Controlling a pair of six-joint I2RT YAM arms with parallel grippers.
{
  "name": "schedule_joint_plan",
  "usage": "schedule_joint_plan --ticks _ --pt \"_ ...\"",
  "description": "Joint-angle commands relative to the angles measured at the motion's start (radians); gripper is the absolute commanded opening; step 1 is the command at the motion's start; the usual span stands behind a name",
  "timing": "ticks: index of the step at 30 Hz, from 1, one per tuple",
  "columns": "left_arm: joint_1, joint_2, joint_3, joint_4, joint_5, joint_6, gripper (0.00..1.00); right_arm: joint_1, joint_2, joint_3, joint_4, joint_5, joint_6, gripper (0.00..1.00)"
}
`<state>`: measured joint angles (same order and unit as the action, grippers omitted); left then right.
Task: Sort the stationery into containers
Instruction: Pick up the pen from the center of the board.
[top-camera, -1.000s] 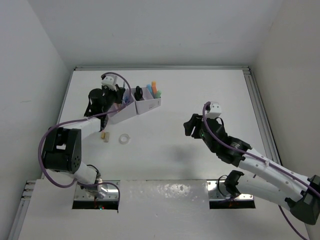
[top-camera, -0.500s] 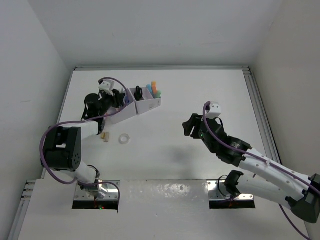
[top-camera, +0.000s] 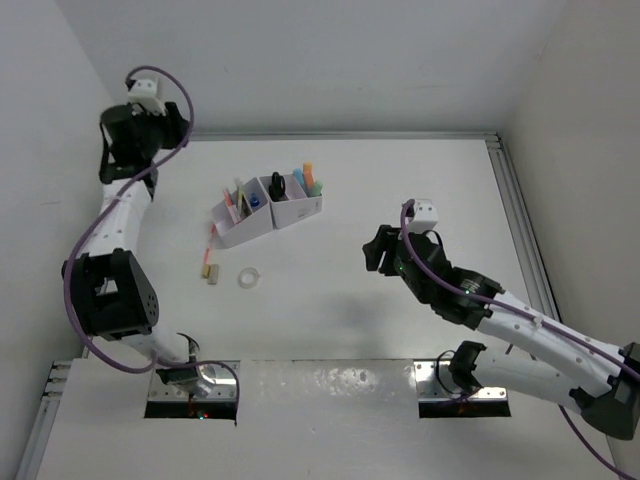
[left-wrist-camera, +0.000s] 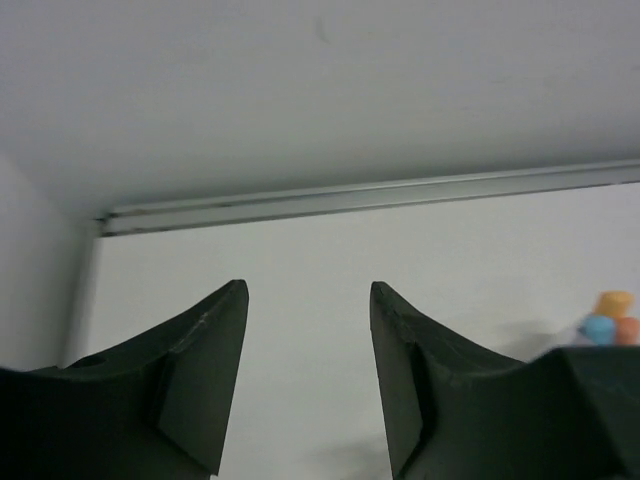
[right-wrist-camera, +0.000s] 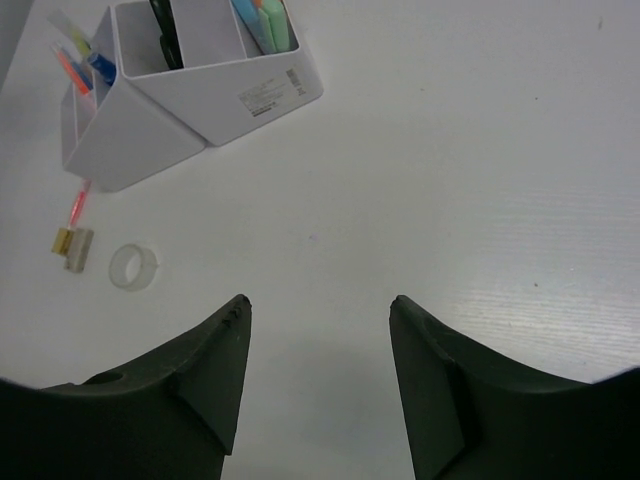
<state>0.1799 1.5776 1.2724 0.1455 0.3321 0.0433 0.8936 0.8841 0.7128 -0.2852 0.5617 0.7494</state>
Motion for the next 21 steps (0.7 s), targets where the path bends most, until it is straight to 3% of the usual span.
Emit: schedule_joint_plan --ticks 1,3,7,12,18,21 --pt "0.039 0.016 0.131 -0.553 -0.033 0.281 0.49 0.024 0.042 0.05 -0.045 0.021 -0.024 0.57" --pt "0.052 -0.004 0.058 -0.656 -0.051 0.354 0.5 0.03 0.062 0.045 -0.036 0.004 -0.033 0.58" --pt "0.082 -0.053 -0.186 -0.612 -0.005 0.415 0.61 0.031 0.075 0.024 0.021 -0.048 -0.073 0.6" --pt "0.078 -0.044 -0.272 -0.563 0.041 0.376 0.62 0.031 0.046 -0.013 0.073 -0.072 -0.099 0.62" --pt "0.016 -0.021 -0.337 -0.5 -0.053 0.395 0.61 0.031 -0.007 -0.082 0.116 -0.042 -0.104 0.63" --pt "-0.008 0.03 -0.334 -0.475 -0.169 0.379 0.59 0.031 -0.025 -0.098 0.124 -0.028 -0.099 0.63"
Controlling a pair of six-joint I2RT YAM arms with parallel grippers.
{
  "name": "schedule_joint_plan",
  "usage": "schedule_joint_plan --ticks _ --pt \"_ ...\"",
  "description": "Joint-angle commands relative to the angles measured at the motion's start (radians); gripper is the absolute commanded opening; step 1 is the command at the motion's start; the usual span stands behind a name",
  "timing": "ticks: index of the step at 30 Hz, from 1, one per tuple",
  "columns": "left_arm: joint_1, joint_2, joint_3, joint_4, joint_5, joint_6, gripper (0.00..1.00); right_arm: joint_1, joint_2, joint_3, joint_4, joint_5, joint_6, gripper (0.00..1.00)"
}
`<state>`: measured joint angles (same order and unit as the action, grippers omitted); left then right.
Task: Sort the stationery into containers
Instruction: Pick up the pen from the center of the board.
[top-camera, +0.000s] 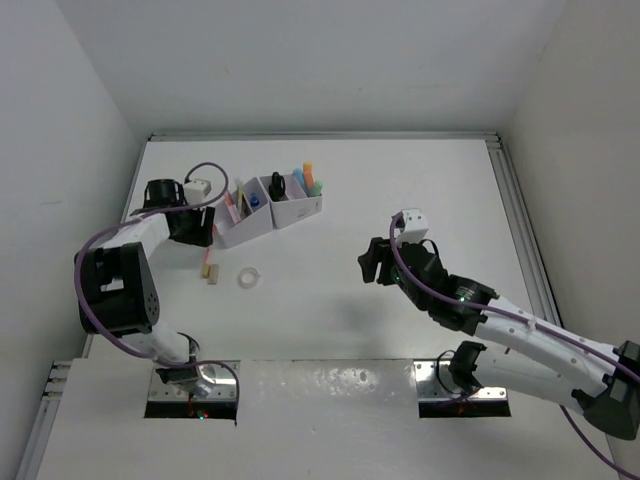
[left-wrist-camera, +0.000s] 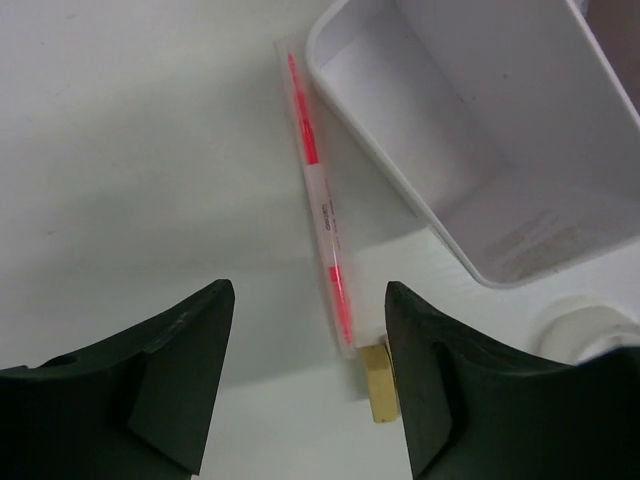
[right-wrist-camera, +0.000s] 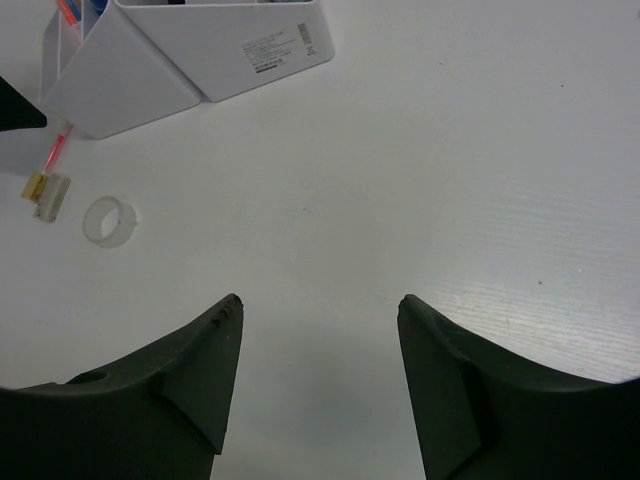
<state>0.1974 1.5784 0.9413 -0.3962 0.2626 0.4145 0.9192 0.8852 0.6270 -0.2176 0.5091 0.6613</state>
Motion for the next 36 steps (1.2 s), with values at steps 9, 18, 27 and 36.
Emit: schedule_joint_plan --ticks 9,18,27,36 --pt "-0.05 0.14 0.039 0.077 -0.14 -0.025 0.56 0.004 -0.038 -0.01 0.038 0.04 -0.008 0.63" --pt "-0.021 0.186 0.048 0.134 -0.352 -0.063 0.29 0.004 -0.055 -0.009 0.029 0.045 0.02 0.63" --pt "0.074 0.238 0.099 0.082 -0.242 -0.042 0.0 0.004 -0.065 0.002 0.014 0.051 0.014 0.63" --pt "0.126 -0.025 0.143 0.199 -0.07 -0.184 0.0 0.006 -0.058 0.013 0.012 0.055 0.0 0.63"
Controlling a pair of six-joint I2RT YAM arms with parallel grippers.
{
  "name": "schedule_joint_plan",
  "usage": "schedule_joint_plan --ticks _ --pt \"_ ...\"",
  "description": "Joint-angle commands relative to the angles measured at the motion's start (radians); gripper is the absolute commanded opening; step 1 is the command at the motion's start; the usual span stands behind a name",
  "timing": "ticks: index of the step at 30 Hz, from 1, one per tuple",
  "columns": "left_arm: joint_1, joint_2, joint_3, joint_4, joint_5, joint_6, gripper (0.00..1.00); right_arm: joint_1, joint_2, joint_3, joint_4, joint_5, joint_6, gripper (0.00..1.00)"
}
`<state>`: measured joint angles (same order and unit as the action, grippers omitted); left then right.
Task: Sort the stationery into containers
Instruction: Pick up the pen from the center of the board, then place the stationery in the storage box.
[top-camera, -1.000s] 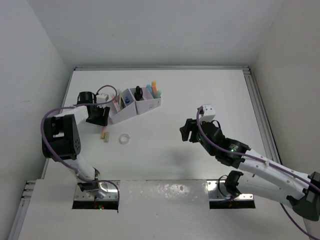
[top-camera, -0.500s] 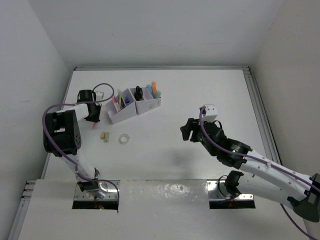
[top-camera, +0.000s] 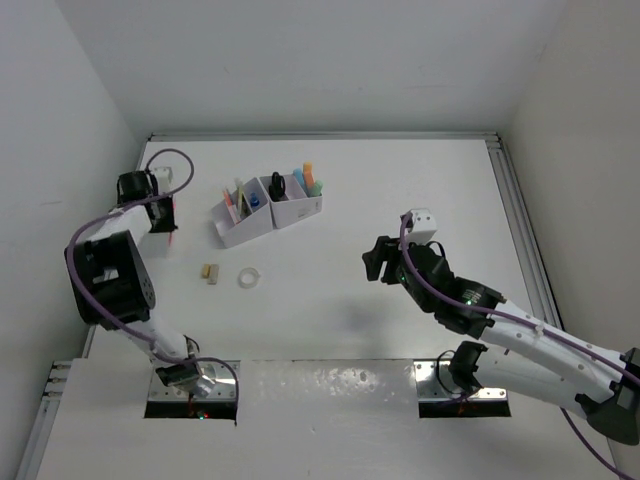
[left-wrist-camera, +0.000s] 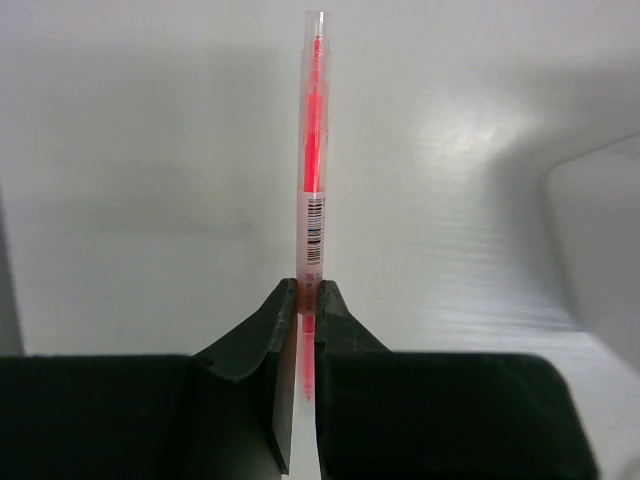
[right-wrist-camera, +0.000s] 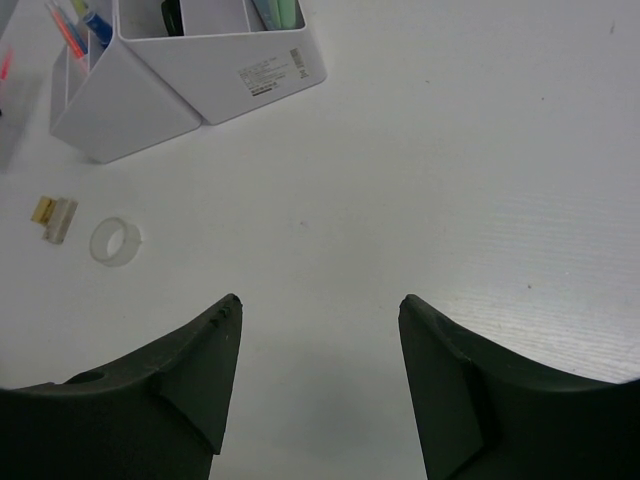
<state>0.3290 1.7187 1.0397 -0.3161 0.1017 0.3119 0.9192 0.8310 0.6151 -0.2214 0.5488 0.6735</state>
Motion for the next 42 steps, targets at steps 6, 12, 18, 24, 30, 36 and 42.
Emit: schedule_joint_plan --ticks 6,12,18,24,30,36,42 --pt "-0.061 -0.232 0.068 0.224 0.219 -0.237 0.0 0.001 0.042 0.089 0.014 0.03 -0.057 0.63" --pt "-0.148 -0.231 -0.012 0.464 0.319 -0.349 0.0 0.001 0.048 0.1 0.051 0.046 -0.039 0.63" --pt "-0.217 -0.211 -0.26 1.01 0.464 -0.459 0.0 0.001 0.007 0.043 0.067 0.082 0.029 0.62" --pt "-0.269 -0.171 -0.296 1.146 0.454 -0.49 0.0 0.004 -0.021 0.023 0.028 0.094 0.076 0.62" --pt "-0.275 -0.159 -0.352 1.181 0.434 -0.493 0.0 0.006 -0.058 -0.005 0.02 0.106 0.097 0.62" --pt "-0.288 -0.145 -0.432 1.241 0.406 -0.471 0.0 0.006 -0.072 -0.021 0.025 0.114 0.104 0.61" --pt "-0.3 -0.11 -0.429 1.249 0.368 -0.479 0.0 0.006 -0.078 -0.034 0.022 0.114 0.112 0.62"
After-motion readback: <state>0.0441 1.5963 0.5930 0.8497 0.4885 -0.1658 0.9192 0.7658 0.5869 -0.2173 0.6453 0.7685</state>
